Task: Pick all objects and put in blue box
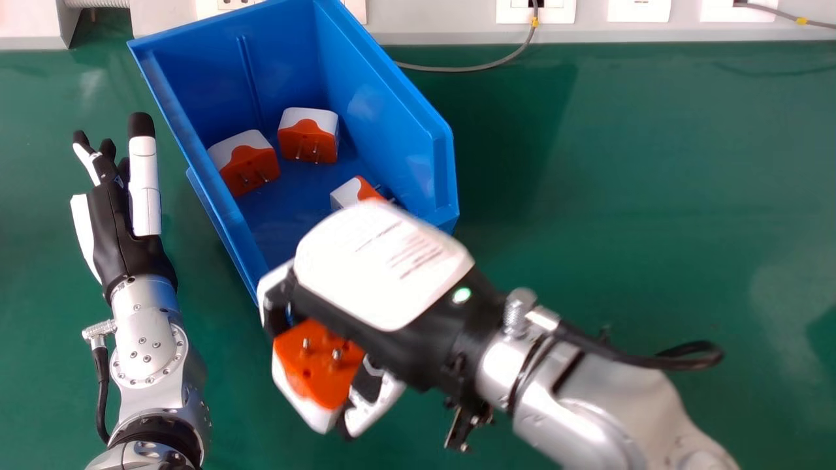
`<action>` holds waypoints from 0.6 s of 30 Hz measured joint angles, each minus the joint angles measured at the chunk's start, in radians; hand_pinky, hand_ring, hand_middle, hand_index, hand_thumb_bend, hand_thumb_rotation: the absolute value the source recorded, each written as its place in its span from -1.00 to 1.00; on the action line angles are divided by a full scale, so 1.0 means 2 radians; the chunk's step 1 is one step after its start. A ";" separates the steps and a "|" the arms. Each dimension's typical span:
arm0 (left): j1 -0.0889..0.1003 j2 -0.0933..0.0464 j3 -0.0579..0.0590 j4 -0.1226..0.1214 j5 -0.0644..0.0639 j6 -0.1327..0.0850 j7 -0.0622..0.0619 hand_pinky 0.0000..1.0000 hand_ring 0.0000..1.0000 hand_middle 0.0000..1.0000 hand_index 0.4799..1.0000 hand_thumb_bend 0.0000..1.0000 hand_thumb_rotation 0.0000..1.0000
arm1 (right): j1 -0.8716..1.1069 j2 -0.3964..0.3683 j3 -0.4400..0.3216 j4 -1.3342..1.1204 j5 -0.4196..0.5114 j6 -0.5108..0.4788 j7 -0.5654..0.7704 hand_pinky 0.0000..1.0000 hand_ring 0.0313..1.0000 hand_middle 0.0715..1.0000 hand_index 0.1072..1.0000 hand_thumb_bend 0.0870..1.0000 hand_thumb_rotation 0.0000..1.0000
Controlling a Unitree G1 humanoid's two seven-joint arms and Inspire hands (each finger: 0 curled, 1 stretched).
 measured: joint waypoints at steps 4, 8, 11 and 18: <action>0.000 0.000 -0.003 0.000 0.000 0.000 0.003 0.86 0.95 1.00 1.00 0.94 0.80 | -0.022 0.013 -0.035 0.000 0.008 0.001 -0.027 -0.62 -0.47 -0.12 -0.14 -0.04 -0.98; 0.000 0.000 -0.004 0.000 0.001 0.000 0.005 0.86 0.95 1.00 1.00 0.93 0.80 | -0.050 0.019 -0.055 0.007 -0.004 -0.002 -0.071 -0.66 -0.53 -0.12 -0.14 -0.04 -0.99; 0.000 0.000 -0.005 0.000 0.001 0.000 0.007 0.86 0.95 1.00 1.00 0.93 0.80 | -0.064 0.021 -0.063 0.020 -0.017 -0.011 -0.108 -0.69 -0.56 -0.13 -0.15 -0.04 -0.99; 0.000 0.000 -0.005 0.000 0.000 0.000 0.004 0.86 0.95 1.00 1.00 0.92 0.81 | -0.123 0.023 -0.072 0.114 -0.036 -0.033 -0.193 -0.73 -0.61 -0.13 -0.17 -0.04 -1.00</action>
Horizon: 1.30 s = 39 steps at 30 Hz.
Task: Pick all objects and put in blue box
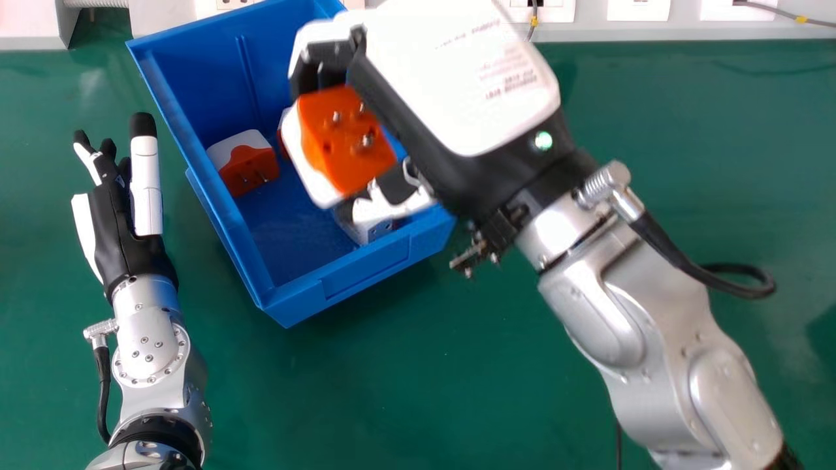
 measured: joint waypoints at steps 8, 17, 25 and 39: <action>-0.001 0.001 0.002 0.000 -0.001 0.000 -0.005 0.86 0.95 1.00 1.00 0.91 0.81 | -0.148 0.013 0.005 0.268 0.005 -0.036 -0.113 -0.66 -0.55 -0.13 -0.16 -0.04 -1.00; -0.001 0.001 0.006 0.000 -0.001 0.000 -0.014 0.86 0.95 1.00 1.00 0.90 0.81 | -0.262 0.038 0.044 0.559 0.004 -0.097 -0.281 -0.63 -0.54 -0.13 -0.15 -0.04 -1.00; -0.001 0.001 0.007 0.001 -0.001 0.000 -0.014 0.86 0.95 1.00 1.00 0.89 0.81 | -0.318 0.061 0.096 0.707 0.000 -0.124 -0.402 -0.47 -0.35 -0.10 -0.11 -0.06 -1.00; -0.001 0.001 0.007 0.001 -0.001 0.000 -0.014 0.87 0.95 1.00 0.99 0.87 0.81 | -0.333 0.062 0.141 0.712 -0.004 -0.086 -0.288 0.60 0.74 0.79 0.75 0.70 -0.55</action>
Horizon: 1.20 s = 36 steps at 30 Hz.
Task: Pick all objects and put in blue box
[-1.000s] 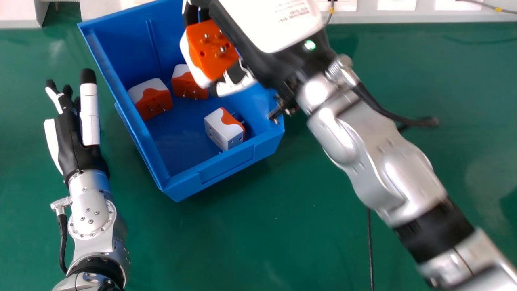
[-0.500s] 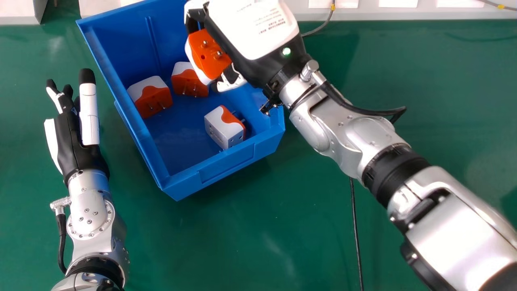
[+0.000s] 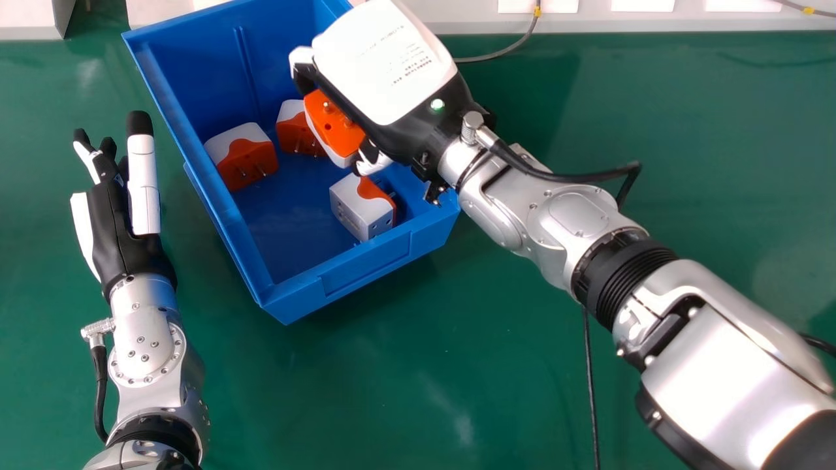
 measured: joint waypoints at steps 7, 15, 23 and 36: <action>0.000 0.000 0.000 0.000 0.000 0.000 -0.001 0.87 0.95 1.00 0.99 0.87 0.81 | -0.003 -0.004 0.008 -0.015 0.000 0.015 0.025 0.87 0.92 0.93 0.92 0.90 -0.28; 0.000 0.000 0.001 0.000 0.000 0.000 -0.001 0.87 0.95 1.00 0.99 0.87 0.81 | -0.003 -0.011 0.009 -0.034 0.000 0.024 0.021 0.98 0.99 0.99 0.99 0.99 -0.05; 0.000 0.000 0.000 0.000 0.000 0.000 0.002 0.87 0.95 1.00 0.99 0.86 0.81 | 0.004 -0.027 0.006 -0.060 0.008 0.021 -0.001 1.00 1.00 1.00 1.00 1.00 0.00; 0.000 -0.001 -0.001 0.000 0.000 0.000 0.007 0.87 0.95 1.00 0.98 0.87 0.81 | 0.080 -0.089 -0.027 -0.164 0.031 -0.023 -0.044 1.00 1.00 1.00 1.00 1.00 0.12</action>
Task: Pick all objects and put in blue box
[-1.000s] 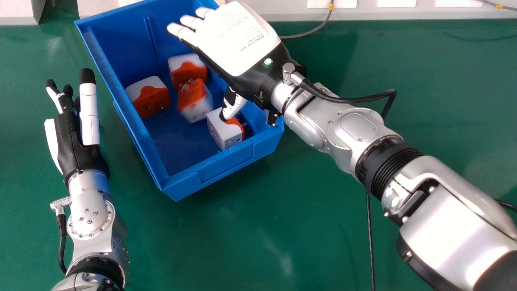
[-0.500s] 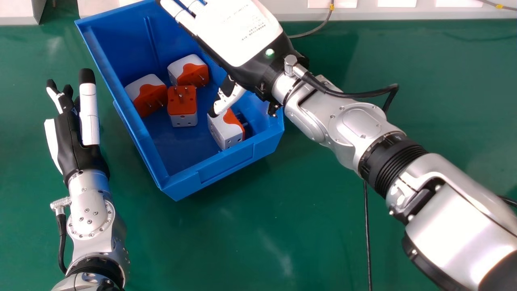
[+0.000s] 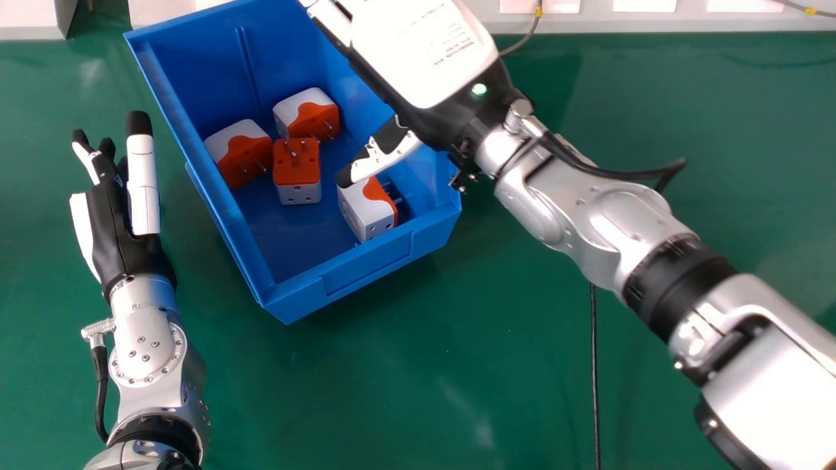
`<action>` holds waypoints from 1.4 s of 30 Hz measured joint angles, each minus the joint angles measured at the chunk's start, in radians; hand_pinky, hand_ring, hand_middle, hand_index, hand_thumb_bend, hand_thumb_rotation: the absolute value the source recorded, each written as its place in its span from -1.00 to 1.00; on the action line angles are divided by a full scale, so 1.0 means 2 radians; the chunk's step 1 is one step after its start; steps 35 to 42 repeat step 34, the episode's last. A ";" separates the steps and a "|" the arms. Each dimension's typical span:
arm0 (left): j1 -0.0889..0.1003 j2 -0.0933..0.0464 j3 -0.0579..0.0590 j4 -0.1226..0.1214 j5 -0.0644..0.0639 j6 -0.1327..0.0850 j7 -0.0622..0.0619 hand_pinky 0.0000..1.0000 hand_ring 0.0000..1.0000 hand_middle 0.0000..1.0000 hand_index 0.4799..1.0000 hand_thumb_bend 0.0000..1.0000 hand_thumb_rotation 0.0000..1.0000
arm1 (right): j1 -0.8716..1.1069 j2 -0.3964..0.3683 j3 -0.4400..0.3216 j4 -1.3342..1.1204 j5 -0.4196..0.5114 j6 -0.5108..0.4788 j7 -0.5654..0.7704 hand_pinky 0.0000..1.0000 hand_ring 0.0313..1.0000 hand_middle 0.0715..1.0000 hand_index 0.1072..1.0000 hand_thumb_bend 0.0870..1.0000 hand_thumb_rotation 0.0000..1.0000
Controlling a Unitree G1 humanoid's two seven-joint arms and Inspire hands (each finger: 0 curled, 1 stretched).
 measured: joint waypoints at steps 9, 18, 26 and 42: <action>0.000 -0.001 0.000 0.000 0.000 0.000 0.000 0.87 0.95 1.00 0.98 0.88 0.81 | 0.088 -0.040 -0.070 -0.073 0.086 -0.125 -0.025 1.00 1.00 1.00 1.00 1.00 0.05; 0.000 -0.002 -0.001 0.000 0.001 0.000 0.002 0.87 0.95 1.00 0.99 0.88 0.81 | 0.167 -0.022 -0.138 0.092 0.180 -0.307 -0.092 0.95 1.00 1.00 1.00 0.97 0.37; 0.000 0.002 -0.004 -0.001 0.000 0.000 -0.003 0.86 0.96 1.00 0.99 0.89 0.81 | 0.217 0.038 -0.244 0.202 0.343 -0.276 0.082 0.73 0.93 0.96 1.00 0.81 0.76; 0.000 0.008 -0.006 -0.001 0.003 0.000 -0.012 0.86 0.96 1.00 0.99 0.89 0.81 | 0.200 0.064 -0.327 0.194 0.446 -0.210 0.197 0.56 0.85 0.92 1.00 0.63 0.92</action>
